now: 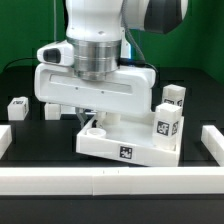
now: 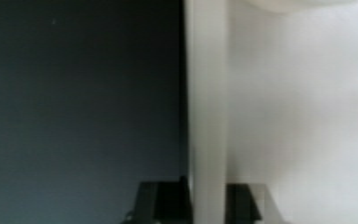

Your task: Assemble square table

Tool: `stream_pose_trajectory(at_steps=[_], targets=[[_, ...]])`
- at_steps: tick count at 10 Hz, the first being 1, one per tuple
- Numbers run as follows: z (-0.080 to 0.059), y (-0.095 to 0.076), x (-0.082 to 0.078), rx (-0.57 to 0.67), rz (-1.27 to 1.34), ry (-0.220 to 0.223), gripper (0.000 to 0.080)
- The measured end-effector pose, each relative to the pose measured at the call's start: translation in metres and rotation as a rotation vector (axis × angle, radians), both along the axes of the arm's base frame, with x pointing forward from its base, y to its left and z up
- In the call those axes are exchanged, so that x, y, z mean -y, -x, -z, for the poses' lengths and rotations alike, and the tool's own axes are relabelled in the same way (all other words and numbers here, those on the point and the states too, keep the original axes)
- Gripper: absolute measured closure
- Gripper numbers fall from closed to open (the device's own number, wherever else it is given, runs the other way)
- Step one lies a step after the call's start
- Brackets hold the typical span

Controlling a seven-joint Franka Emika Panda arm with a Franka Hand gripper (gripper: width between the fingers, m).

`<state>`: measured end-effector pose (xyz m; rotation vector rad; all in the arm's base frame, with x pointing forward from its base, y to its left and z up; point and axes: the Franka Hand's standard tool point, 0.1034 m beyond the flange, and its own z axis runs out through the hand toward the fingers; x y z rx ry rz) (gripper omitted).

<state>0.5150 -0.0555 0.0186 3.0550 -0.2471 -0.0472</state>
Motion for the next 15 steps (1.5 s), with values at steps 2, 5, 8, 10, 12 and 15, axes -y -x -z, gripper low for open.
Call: stream_pose_trajectory(at_steps=[2, 5, 8, 10, 12, 15], targets=[[0.001, -0.003, -0.008, 0.001, -0.204, 0.014, 0.0739], [0.001, -0.003, -0.003, -0.015, -0.360, 0.017, 0.0739], [0.003, -0.007, -0.023, -0.019, -0.521, 0.029, 0.0739], [0.000, -0.014, -0.028, -0.036, -0.715, 0.056, 0.0739], [0.000, -0.014, -0.024, -0.044, -0.776, 0.055, 0.0738], [-0.001, -0.019, -0.033, -0.047, -0.991, 0.073, 0.0739]])
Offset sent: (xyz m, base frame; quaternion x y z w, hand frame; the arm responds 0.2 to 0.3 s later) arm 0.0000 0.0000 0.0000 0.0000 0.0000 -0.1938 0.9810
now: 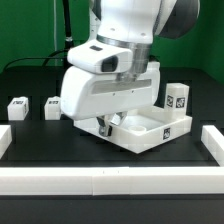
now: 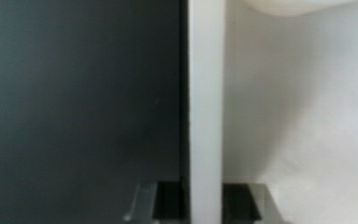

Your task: Assemble square table

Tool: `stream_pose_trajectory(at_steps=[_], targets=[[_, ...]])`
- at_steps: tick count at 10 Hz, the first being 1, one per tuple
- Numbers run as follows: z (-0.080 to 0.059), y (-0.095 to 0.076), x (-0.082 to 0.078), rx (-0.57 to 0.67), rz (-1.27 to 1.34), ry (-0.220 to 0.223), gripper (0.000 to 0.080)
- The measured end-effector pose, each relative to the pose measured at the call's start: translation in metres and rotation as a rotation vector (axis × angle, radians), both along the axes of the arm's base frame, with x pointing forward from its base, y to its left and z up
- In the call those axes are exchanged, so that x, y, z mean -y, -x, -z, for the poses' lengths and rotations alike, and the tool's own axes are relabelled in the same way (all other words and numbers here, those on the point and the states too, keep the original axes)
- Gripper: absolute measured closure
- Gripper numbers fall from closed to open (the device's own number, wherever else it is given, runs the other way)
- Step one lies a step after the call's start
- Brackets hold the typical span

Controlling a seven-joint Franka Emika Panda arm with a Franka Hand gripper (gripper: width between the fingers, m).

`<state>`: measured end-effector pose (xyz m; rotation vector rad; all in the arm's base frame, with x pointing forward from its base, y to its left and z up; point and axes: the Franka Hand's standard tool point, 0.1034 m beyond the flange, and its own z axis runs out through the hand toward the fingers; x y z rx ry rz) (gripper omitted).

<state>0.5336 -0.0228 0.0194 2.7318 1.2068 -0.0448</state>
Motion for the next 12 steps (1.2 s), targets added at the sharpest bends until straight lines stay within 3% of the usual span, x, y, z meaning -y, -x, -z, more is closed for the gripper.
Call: stream_pose_trajectory(at_steps=[4, 8, 11, 12], targets=[[-0.002, -0.019, -0.049, -0.041, -0.369, 0.019, 0.0739], [0.000, -0.019, -0.040, -0.076, -0.554, 0.047, 0.0739], [-0.001, -0.044, -0.071, -0.054, -0.635, 0.054, 0.0740], [-0.001, -0.047, -0.074, -0.053, -0.652, 0.056, 0.0740]])
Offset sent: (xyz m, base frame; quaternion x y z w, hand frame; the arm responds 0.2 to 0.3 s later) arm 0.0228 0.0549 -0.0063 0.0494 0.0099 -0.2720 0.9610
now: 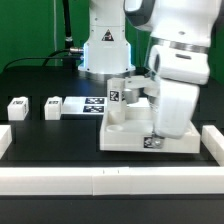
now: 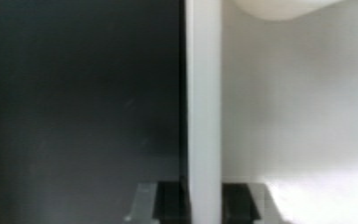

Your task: Assemble square table

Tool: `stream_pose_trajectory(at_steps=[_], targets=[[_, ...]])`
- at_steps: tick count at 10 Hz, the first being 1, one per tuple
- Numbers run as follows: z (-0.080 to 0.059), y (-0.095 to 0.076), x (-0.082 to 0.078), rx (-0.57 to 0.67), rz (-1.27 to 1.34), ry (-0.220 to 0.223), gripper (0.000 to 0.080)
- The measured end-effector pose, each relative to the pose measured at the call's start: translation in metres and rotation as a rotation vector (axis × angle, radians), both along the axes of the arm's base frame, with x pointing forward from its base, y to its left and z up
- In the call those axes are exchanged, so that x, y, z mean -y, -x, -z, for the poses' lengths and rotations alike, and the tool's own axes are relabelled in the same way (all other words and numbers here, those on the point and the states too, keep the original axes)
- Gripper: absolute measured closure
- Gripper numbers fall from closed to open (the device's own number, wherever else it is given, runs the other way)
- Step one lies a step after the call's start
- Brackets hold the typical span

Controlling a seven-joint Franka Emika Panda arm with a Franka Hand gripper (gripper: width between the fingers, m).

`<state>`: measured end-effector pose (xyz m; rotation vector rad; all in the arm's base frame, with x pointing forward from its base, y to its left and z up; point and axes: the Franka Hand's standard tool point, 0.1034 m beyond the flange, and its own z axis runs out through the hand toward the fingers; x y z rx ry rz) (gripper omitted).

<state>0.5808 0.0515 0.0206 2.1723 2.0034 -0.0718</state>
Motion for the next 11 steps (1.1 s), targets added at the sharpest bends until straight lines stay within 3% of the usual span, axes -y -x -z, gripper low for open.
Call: stream_pose_trajectory(at_steps=[4, 5, 8, 11], targets=[[0.002, 0.001, 0.005, -0.014, -0.072, 0.018, 0.0740], [0.002, -0.004, 0.000, -0.017, -0.074, 0.019, 0.0740], [-0.007, -0.036, -0.012, -0.019, -0.081, 0.034, 0.0740], [-0.012, -0.057, -0.018, -0.025, -0.099, 0.054, 0.0739]])
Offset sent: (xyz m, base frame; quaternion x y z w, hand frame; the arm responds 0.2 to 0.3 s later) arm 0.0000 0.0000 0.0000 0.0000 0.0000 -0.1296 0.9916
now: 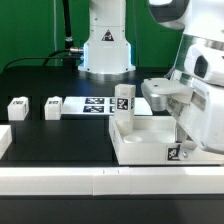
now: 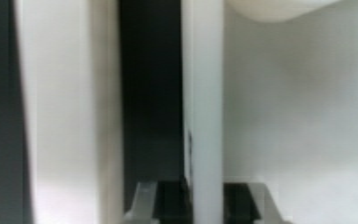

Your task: Assemble square table

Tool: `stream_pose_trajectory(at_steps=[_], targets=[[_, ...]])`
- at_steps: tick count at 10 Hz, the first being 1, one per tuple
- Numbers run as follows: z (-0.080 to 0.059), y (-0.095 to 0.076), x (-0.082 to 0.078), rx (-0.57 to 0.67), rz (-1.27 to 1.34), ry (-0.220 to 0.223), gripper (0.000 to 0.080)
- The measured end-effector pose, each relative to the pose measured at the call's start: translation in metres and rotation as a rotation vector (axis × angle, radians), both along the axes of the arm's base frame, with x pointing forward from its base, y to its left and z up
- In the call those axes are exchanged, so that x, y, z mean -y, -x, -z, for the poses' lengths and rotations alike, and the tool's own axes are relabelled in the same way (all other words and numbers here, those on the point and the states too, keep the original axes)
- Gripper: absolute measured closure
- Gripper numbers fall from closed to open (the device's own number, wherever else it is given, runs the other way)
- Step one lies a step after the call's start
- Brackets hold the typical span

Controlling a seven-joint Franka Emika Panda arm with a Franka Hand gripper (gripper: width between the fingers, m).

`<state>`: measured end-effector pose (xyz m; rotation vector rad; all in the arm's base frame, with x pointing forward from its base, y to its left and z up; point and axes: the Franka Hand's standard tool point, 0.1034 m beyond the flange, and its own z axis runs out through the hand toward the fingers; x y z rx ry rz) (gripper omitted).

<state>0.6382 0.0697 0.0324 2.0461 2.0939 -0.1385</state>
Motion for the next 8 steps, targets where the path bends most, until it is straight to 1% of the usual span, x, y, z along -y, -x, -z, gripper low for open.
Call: stream_pose_trajectory(at_steps=[2, 3, 5, 6, 7, 8], targets=[[-0.009, -0.010, -0.001, 0.011, -0.013, 0.016, 0.0739], [-0.015, -0.011, 0.000, 0.022, 0.008, 0.014, 0.0655], [-0.019, -0.008, 0.009, 0.027, 0.041, 0.018, 0.0380], [-0.023, -0.006, 0.010, 0.043, 0.089, 0.015, 0.0380], [-0.029, -0.002, 0.013, 0.057, 0.127, 0.015, 0.0214], [-0.038, 0.001, 0.017, 0.064, 0.130, 0.023, 0.0170]])
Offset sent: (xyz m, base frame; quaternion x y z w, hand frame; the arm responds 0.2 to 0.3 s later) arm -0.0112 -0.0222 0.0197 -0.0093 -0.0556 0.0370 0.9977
